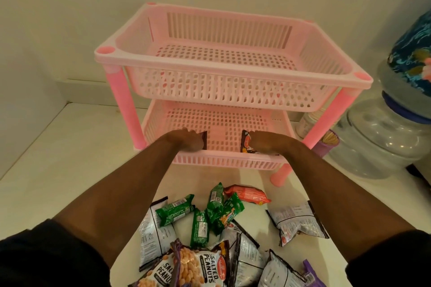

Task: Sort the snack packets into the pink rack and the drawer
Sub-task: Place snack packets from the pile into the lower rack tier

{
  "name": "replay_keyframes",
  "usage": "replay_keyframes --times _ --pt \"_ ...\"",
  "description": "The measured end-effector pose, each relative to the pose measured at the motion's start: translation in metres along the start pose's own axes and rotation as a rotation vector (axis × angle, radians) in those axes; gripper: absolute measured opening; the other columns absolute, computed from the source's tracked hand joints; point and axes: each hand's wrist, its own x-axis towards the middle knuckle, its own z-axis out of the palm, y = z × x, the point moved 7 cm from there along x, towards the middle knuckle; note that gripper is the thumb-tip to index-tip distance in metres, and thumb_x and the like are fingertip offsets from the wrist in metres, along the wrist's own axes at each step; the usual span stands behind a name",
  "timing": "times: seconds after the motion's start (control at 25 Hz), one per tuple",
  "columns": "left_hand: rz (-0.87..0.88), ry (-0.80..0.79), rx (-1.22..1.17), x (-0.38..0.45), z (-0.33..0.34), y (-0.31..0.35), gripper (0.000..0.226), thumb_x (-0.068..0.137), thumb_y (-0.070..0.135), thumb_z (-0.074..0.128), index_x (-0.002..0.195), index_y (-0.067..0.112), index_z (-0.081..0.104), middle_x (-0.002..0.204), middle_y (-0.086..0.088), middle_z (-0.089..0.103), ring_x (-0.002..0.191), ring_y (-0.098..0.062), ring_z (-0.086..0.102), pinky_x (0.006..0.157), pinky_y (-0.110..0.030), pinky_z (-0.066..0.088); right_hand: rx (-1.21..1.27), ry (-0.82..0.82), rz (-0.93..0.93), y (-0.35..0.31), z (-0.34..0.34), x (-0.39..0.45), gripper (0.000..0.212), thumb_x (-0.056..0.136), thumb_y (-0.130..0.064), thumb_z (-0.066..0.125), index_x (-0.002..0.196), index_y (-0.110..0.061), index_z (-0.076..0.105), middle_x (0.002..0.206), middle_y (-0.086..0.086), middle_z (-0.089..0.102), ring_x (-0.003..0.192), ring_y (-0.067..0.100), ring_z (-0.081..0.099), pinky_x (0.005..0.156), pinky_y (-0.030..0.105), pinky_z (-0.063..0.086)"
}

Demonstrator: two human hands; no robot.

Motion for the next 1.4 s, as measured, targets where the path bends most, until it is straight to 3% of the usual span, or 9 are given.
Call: replay_keyframes --times 0.16,0.48,0.6,0.68,0.76,0.92,1.16,1.28,1.4 --pt "-0.07 -0.038 -0.073 0.001 0.002 -0.006 0.057 0.104 0.036 0.028 0.156 0.014 0.017 0.163 -0.011 0.015 0.147 -0.032 0.021 0.114 -0.042 0.021 0.084 -0.118 0.019 -0.003 0.016 -0.001 0.052 0.104 -0.033 0.033 0.153 -0.022 0.024 0.163 0.006 0.02 0.148 0.027 0.017 0.115 0.038 0.011" --pt "-0.072 -0.07 -0.081 0.005 0.004 -0.005 0.034 0.101 0.025 0.039 0.131 0.014 0.051 0.132 -0.008 0.051 0.108 -0.025 0.049 0.087 -0.034 0.035 0.081 -0.14 0.088 0.007 0.025 0.006 0.064 0.104 -0.042 0.026 0.159 -0.016 0.005 0.167 0.008 -0.005 0.153 0.028 -0.008 0.121 0.044 -0.002" --pt "-0.059 -0.034 -0.093 0.006 0.003 -0.01 0.017 0.099 0.022 0.044 0.11 0.016 0.055 0.11 -0.004 0.051 0.094 -0.02 0.048 0.084 -0.033 0.036 0.26 -0.143 0.034 0.003 0.019 -0.002 0.046 0.105 -0.035 0.032 0.15 -0.032 0.026 0.162 0.001 0.021 0.148 0.022 0.018 0.116 0.037 0.012" --pt "-0.072 0.019 -0.13 0.003 0.001 -0.016 0.014 0.098 0.022 0.046 0.105 0.017 0.057 0.105 -0.002 0.051 0.092 -0.02 0.049 0.083 -0.033 0.038 0.3 -0.113 -0.013 0.0 0.014 -0.009 0.025 0.104 -0.029 0.038 0.126 -0.04 0.04 0.134 -0.009 0.046 0.118 0.01 0.042 0.1 0.029 0.022" --pt "-0.1 0.07 -0.205 -0.002 -0.001 -0.023 0.008 0.097 0.022 0.049 0.096 0.018 0.055 0.102 -0.001 0.053 0.091 -0.02 0.053 0.084 -0.034 0.04 0.296 -0.083 -0.066 -0.004 0.011 -0.015 0.022 0.103 -0.027 0.041 0.121 -0.037 0.046 0.121 -0.011 0.05 0.103 0.005 0.047 0.095 0.028 0.026" --pt "-0.147 0.121 -0.225 -0.009 -0.005 -0.03 0.016 0.096 0.022 0.047 0.103 0.012 0.058 0.117 -0.01 0.06 0.106 -0.026 0.057 0.096 -0.037 0.044 0.09 -0.085 -0.055 -0.004 0.015 -0.017 0.041 0.107 -0.03 0.025 0.138 -0.014 0.047 0.143 0.005 0.048 0.125 0.025 0.046 0.11 0.041 0.032" --pt "-0.197 0.234 -0.378 -0.036 -0.017 -0.032 0.017 0.093 0.021 0.051 0.102 0.009 0.06 0.114 -0.01 0.064 0.097 -0.024 0.06 0.079 -0.034 0.046 -0.036 0.174 -0.059 -0.005 0.001 -0.036 0.044 0.104 -0.047 0.019 0.1 -0.022 0.054 0.122 0.006 0.058 0.107 0.024 0.053 0.103 0.051 0.038" --pt "-0.166 0.35 -0.373 -0.054 -0.023 -0.015 0.035 0.098 0.023 0.045 0.129 0.011 0.054 0.136 -0.009 0.054 0.12 -0.028 0.054 0.095 -0.038 0.043 0.013 0.302 -0.089 -0.009 -0.005 -0.057 0.046 0.105 -0.043 0.024 0.119 -0.018 0.059 0.131 0.007 0.058 0.116 0.028 0.053 0.105 0.046 0.038" --pt "-0.06 0.608 -0.454 -0.084 -0.023 0.007 0.038 0.101 0.027 0.042 0.136 0.018 0.053 0.141 -0.004 0.053 0.123 -0.025 0.053 0.098 -0.033 0.041 0.024 0.489 -0.173 -0.011 -0.008 -0.085 0.042 0.106 -0.037 0.033 0.132 -0.014 0.058 0.136 0.008 0.058 0.123 0.028 0.051 0.103 0.039 0.04"
